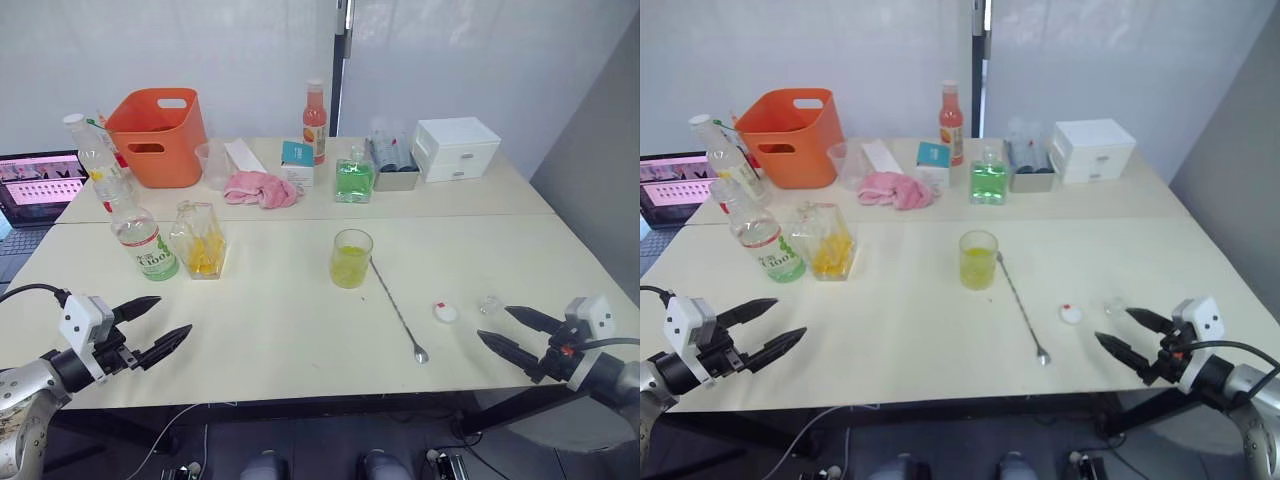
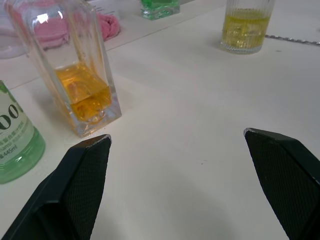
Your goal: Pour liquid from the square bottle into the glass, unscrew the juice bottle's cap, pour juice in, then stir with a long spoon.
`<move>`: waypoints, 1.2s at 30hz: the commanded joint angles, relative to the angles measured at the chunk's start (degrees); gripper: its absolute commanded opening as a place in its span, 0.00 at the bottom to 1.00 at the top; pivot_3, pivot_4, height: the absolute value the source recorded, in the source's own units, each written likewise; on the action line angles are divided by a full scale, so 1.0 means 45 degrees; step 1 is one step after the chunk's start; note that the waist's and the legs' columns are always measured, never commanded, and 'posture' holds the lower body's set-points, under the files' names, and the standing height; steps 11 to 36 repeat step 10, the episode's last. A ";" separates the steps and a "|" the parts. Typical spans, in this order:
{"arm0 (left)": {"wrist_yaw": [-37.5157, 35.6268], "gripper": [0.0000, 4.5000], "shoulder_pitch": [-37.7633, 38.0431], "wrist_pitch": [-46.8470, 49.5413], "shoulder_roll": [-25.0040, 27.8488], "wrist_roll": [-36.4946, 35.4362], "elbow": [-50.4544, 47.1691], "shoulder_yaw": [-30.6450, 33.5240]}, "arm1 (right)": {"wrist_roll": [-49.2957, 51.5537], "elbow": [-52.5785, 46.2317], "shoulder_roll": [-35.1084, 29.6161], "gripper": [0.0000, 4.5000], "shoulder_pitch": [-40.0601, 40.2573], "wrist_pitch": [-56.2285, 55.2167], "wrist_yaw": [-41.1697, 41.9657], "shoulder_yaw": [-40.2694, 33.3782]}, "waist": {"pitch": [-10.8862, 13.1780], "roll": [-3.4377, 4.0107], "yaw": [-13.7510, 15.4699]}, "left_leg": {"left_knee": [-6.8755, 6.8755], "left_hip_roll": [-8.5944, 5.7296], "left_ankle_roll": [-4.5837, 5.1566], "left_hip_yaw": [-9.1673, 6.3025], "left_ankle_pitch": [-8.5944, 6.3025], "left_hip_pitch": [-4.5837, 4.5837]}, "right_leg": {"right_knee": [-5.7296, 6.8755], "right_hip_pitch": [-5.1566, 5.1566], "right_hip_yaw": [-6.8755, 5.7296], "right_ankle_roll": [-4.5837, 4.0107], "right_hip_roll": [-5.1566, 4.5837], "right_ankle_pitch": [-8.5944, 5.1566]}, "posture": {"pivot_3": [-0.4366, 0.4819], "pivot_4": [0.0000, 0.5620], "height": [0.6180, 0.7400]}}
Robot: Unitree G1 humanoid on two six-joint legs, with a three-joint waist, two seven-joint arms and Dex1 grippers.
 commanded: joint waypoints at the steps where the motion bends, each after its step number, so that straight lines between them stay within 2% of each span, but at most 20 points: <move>1: 0.0006 1.00 0.0014 -0.0388 0.0035 0.0124 -0.0018 0.0048 | -0.0033 0.0100 -0.0339 0.99 -0.0016 -0.0428 0.0115 -0.0102 | 0.0000 0.0000 0.0028 | 0.0000 0.0000 0.0000 0.0000 0.0000 0.0000 | 0.0001 0.0001 0.0000 0.0000 -0.0002 0.0000 | 0.48 0.27 0.79; 36: -0.0182 1.00 0.0421 -0.0925 0.0092 0.0277 0.0294 0.0118 | 0.0088 0.0191 -0.0531 0.99 -0.0187 -0.0287 0.0155 0.0002 | 0.0000 0.0001 0.0030 | 0.0000 0.0014 0.0000 -0.0001 0.0000 0.0002 | 0.0005 -0.0001 0.0000 -0.0001 -0.0002 0.0001 | 0.48 0.27 0.79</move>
